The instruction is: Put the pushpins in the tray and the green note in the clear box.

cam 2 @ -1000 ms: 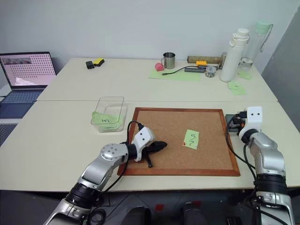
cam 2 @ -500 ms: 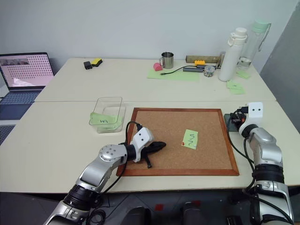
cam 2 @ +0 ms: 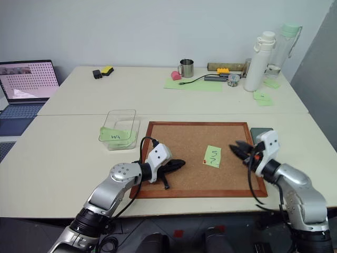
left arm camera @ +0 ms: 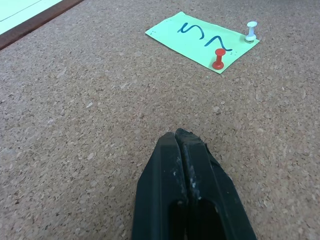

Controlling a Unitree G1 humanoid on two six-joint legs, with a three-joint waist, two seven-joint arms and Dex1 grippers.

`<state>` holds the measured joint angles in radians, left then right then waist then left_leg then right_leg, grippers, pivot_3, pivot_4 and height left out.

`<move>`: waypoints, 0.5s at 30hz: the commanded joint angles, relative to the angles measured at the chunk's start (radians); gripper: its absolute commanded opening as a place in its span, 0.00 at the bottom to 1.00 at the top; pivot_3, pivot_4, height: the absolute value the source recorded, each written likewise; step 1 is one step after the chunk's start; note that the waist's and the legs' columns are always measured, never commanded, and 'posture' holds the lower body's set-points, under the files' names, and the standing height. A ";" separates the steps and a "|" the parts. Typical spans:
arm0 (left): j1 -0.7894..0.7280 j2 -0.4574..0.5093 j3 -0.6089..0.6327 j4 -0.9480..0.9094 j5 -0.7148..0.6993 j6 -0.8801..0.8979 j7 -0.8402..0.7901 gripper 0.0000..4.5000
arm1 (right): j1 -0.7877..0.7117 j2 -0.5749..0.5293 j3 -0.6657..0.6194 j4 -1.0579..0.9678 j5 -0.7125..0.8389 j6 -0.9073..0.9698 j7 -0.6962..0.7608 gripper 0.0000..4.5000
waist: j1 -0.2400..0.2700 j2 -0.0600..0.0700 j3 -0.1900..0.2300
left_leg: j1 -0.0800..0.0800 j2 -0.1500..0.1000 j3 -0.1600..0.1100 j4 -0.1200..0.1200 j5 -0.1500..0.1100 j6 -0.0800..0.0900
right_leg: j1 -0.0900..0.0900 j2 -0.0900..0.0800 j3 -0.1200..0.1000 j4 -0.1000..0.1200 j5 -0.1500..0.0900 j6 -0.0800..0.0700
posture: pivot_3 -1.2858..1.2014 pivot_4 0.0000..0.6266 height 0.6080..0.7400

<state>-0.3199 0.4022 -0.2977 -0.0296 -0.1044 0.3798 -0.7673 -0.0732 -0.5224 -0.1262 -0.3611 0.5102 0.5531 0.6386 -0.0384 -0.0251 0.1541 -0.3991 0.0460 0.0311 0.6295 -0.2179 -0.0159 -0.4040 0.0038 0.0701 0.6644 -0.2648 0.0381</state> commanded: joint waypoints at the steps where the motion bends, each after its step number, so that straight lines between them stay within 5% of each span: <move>1: 0.028 0.023 -0.028 0.038 0.025 0.043 -0.016 0.00 | 0.027 0.003 0.080 -0.044 -0.080 -0.057 -0.012 0.32 | 0.000 -0.001 -0.001 | 0.000 0.000 0.000 0.000 0.000 0.000 | 0.000 0.000 0.000 0.000 0.000 0.000 | 0.52 0.24 1.00; 15: 0.020 0.031 -0.028 0.035 0.024 0.046 -0.025 0.00 | 0.027 0.065 0.180 0.095 -0.208 -0.161 -0.026 0.32 | 0.001 -0.002 -0.001 | 0.000 0.000 0.001 0.000 0.000 0.000 | 0.000 0.001 -0.001 0.000 -0.001 -0.001 | 0.52 0.24 1.00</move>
<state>-0.3277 0.4108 -0.2998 -0.0306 -0.1045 0.3823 -0.7773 -0.0269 -0.4611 0.0607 -0.2573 0.3055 0.4203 0.6091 -0.0375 -0.0267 0.1532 -0.3995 0.0463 0.0316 0.6293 -0.2179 -0.0160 -0.4043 0.0043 0.0693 0.6641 -0.2654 0.0372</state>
